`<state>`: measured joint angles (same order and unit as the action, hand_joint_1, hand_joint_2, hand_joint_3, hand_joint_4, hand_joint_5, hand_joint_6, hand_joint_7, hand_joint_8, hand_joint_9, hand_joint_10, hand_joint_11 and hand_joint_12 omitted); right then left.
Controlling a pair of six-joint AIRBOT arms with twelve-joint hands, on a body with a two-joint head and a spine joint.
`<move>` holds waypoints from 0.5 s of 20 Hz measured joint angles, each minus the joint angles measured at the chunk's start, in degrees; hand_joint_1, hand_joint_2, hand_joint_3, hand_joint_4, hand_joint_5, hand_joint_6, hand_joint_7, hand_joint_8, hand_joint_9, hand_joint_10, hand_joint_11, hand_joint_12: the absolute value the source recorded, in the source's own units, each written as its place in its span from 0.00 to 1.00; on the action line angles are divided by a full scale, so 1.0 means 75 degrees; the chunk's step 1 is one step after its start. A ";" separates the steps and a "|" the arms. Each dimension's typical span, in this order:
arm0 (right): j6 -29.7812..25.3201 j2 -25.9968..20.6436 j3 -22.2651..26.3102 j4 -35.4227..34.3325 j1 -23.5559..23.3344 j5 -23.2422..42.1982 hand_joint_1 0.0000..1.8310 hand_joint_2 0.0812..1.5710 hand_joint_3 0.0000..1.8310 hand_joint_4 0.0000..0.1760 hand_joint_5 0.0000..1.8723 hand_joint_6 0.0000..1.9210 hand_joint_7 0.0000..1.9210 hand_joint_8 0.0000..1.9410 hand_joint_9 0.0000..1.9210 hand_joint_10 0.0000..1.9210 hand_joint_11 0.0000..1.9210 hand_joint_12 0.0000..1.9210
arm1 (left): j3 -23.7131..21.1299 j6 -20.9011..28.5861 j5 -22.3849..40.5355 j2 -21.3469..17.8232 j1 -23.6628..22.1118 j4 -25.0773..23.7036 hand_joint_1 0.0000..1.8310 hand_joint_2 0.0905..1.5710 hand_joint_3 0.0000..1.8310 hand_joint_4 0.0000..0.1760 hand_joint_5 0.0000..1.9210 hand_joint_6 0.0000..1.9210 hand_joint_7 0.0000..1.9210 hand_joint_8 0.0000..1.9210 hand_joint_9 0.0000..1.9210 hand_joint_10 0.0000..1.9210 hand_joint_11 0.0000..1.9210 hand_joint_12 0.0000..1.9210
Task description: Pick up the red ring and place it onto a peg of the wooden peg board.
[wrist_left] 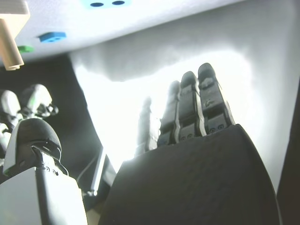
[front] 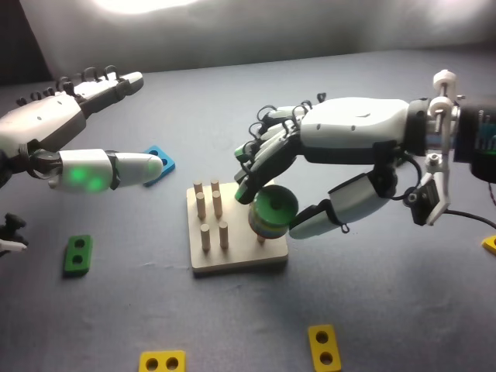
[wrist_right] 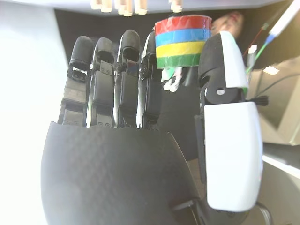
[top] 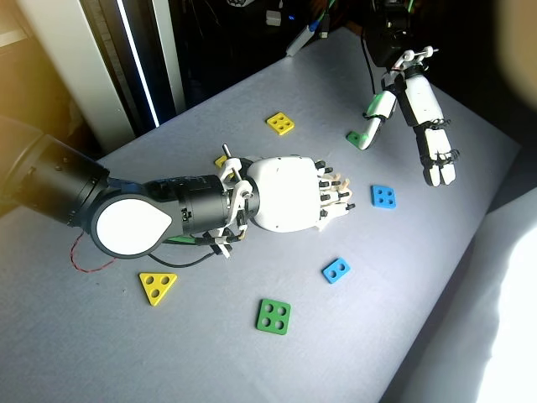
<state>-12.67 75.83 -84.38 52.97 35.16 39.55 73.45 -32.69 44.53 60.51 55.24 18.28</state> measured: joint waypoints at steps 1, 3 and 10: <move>-0.0006 0.0017 0.0000 0.0006 0.0000 -0.0006 0.61 0.72 0.00 0.00 0.48 0.58 0.33 0.00 0.20 0.01 0.00 0.37 | 0.0000 0.0000 -0.0003 0.0000 -0.0003 0.0003 0.23 0.60 0.00 0.76 0.05 0.00 0.00 0.00 0.00 0.00 0.00 0.00; -0.0044 0.0055 0.0000 0.0105 -0.0006 -0.0012 0.62 0.71 0.00 0.00 0.49 0.56 0.34 0.00 0.21 0.01 0.00 0.46 | 0.0000 0.0003 0.0003 0.0000 -0.0003 0.0003 0.23 0.60 0.00 0.77 0.05 0.00 0.00 0.00 0.00 0.00 0.01 0.01; -0.0099 0.0181 -0.0041 0.0440 -0.0140 -0.0125 0.61 0.72 0.00 0.00 0.49 0.58 0.32 0.00 0.20 0.01 0.00 0.28 | 0.0000 0.0003 -0.0003 0.0000 -0.0035 -0.0035 0.22 0.60 0.00 0.91 0.04 0.00 0.00 0.00 0.00 0.00 0.01 0.00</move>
<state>-13.41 77.19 -84.68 56.27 34.11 38.61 73.45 -32.67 44.51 60.51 54.98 18.02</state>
